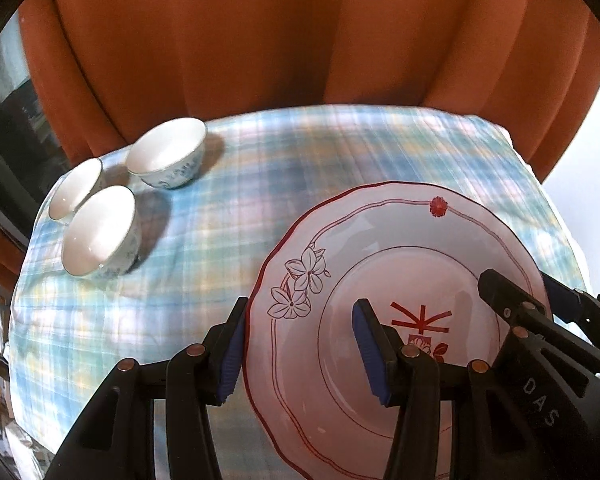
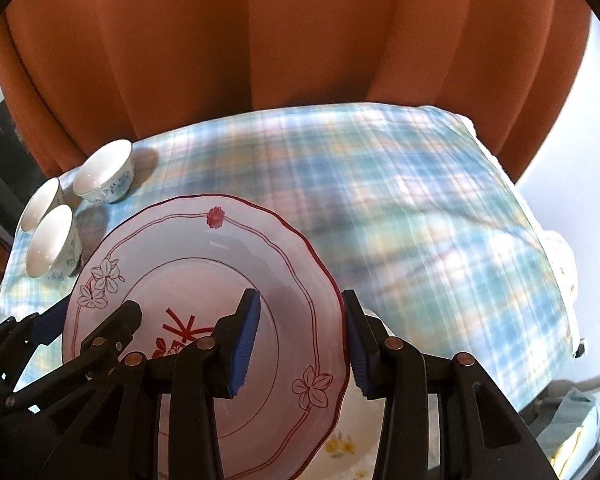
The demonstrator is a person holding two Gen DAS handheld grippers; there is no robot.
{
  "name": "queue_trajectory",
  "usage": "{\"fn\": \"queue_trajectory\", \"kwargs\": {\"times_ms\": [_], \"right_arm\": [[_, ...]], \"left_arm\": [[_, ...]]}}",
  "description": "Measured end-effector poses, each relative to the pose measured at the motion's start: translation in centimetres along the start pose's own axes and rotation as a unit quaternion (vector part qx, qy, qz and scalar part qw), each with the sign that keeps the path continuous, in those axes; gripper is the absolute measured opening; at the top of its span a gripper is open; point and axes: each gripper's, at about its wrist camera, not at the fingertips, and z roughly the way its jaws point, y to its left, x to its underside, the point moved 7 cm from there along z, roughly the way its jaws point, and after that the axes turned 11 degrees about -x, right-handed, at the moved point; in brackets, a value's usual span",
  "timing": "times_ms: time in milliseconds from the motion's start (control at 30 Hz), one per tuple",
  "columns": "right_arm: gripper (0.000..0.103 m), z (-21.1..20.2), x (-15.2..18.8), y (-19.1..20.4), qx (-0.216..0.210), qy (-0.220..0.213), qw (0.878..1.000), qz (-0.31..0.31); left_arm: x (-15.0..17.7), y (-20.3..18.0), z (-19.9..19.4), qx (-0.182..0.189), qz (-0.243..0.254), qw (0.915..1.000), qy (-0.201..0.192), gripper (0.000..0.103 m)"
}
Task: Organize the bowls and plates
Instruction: 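Lift the red-pattern plate and carry it over the yellow-flower plate stack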
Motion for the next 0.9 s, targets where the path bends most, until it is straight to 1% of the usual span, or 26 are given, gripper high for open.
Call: {"fn": "queue_trajectory", "kwargs": {"times_ms": [100,300,367,400,433,567,700,767,900], "right_arm": [[0.045,-0.3,1.0,-1.2,0.002,0.005,1.000,0.005],[0.045,-0.5,2.3,-3.9,0.013,0.021,1.000,0.000],[0.045,-0.2,2.7,-4.8,0.013,0.030,0.999,-0.004],[0.045,0.0,2.9,-5.3,0.011,0.038,0.999,-0.006],[0.045,0.2,3.1,-5.5,0.010,0.042,0.999,-0.008],[0.045,1.0,3.9,-7.0,0.002,0.063,0.998,-0.021],[0.045,1.9,4.5,-7.9,-0.009,0.073,0.997,-0.035],[0.045,2.5,4.9,-8.4,-0.015,0.079,0.996,-0.037],[0.045,3.4,5.4,-8.6,-0.032,0.086,0.994,-0.051]], "left_arm": [[0.9,-1.3,0.0,0.001,0.005,1.0000,0.005,0.051],[3.1,-4.4,0.4,0.007,0.010,0.9995,0.030,0.051],[3.7,-5.1,0.8,0.008,0.005,0.9991,0.041,0.051],[3.8,-5.6,1.0,0.017,-0.009,0.9993,0.032,0.051],[4.2,-6.0,1.1,0.016,-0.012,0.9991,0.038,0.051],[5.1,-7.1,1.7,0.009,-0.024,0.9984,0.051,0.052],[6.1,-8.3,2.5,-0.005,-0.033,0.9978,0.058,0.052],[6.4,-8.7,2.9,-0.009,-0.039,0.9971,0.065,0.052],[7.2,-8.8,3.5,-0.028,-0.045,0.9961,0.070,0.052]]}}
